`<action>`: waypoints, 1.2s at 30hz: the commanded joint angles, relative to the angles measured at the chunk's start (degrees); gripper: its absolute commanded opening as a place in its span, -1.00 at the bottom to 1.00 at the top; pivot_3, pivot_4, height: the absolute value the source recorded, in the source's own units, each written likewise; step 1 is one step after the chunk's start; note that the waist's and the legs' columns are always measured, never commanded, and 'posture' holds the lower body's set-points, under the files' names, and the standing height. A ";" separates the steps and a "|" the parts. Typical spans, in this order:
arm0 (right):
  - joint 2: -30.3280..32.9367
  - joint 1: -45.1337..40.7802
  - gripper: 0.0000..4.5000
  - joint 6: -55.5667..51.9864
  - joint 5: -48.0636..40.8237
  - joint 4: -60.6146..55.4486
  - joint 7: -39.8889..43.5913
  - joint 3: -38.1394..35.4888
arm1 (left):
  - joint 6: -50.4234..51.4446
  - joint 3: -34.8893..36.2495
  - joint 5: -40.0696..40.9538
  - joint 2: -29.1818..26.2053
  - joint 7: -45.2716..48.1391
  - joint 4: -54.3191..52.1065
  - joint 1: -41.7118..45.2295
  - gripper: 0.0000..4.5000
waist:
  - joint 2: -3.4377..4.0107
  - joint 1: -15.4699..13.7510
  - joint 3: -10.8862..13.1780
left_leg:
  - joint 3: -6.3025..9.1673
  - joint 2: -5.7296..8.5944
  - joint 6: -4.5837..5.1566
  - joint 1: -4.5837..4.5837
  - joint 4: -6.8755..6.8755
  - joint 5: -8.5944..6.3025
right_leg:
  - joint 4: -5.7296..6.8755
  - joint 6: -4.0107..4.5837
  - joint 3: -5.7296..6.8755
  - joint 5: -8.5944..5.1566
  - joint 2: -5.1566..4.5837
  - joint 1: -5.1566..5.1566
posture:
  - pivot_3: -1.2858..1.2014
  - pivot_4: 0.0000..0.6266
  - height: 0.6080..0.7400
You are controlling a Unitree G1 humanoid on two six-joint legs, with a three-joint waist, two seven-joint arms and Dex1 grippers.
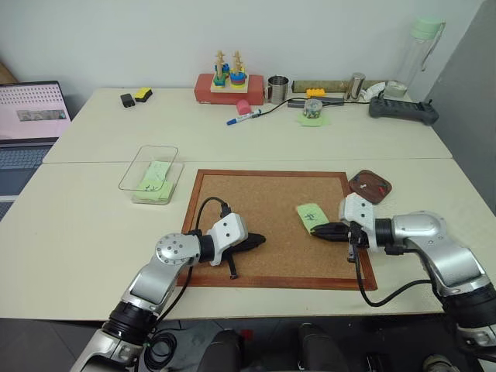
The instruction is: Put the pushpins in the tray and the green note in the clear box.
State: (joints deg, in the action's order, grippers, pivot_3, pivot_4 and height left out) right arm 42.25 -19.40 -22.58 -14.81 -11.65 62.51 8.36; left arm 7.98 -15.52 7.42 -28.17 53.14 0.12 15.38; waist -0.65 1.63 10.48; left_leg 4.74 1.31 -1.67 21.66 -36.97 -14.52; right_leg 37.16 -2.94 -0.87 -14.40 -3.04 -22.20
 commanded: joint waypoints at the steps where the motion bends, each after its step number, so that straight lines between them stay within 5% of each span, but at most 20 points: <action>1: 1.01 -1.19 -0.98 -0.02 -1.19 -2.99 0.18 -1.84 | 7.10 1.97 3.65 1.39 -0.63 -0.32 -0.18 -1.00 | 0.00 -0.03 0.00 | 0.00 0.00 0.00 0.00 -0.01 0.00 | 0.00 -0.06 0.00 -0.03 0.00 0.00 | 0.03 -0.52 1.00; 9: 1.79 -2.50 -1.00 6.36 3.50 -3.37 -0.99 -0.68 | 33.07 13.06 27.12 6.96 -3.98 -10.90 1.13 -0.45 | -0.14 0.03 0.11 | 0.06 0.00 0.00 0.15 -0.02 0.01 | 0.01 -0.10 0.03 -0.02 0.00 -0.12 | 0.03 -0.52 1.00; 22: 0.38 -3.56 -1.00 19.98 10.05 -2.51 -3.08 0.88 | 47.41 21.16 42.43 24.41 -20.67 -6.02 6.82 0.63 | -0.26 -0.17 0.17 | 0.07 0.04 -0.03 0.14 -0.08 0.02 | -0.01 0.03 0.04 0.09 -0.01 -0.07 | 0.03 -0.52 1.00; 31: 0.07 -4.79 -1.00 23.48 12.07 -2.98 -2.76 2.46 | 47.02 19.98 42.60 27.94 -22.14 -2.30 10.38 0.63 | -0.27 -0.15 0.18 | 0.03 0.08 -0.06 0.14 -0.05 0.03 | -0.05 0.04 0.00 0.10 -0.01 -0.07 | 0.03 -0.52 1.00; 36: -0.11 -5.36 -1.00 24.30 12.43 -3.31 -2.80 3.14 | 45.16 19.01 40.93 28.53 -22.34 -1.04 10.39 0.23 | -0.27 -0.18 0.18 | 0.02 0.08 -0.06 0.14 -0.05 0.03 | -0.08 0.03 -0.01 0.11 -0.01 -0.07 | 0.03 -0.52 1.00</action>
State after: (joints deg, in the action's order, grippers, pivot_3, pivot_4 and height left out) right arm 42.26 -23.64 0.56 -2.76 -12.95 59.84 11.73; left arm 54.55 3.86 48.66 -0.09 30.64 -1.04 25.05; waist -0.92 1.45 10.66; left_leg 4.76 1.39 -1.73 21.80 -37.02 -14.49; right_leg 37.08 -2.91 -0.88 -14.29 -3.05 -22.27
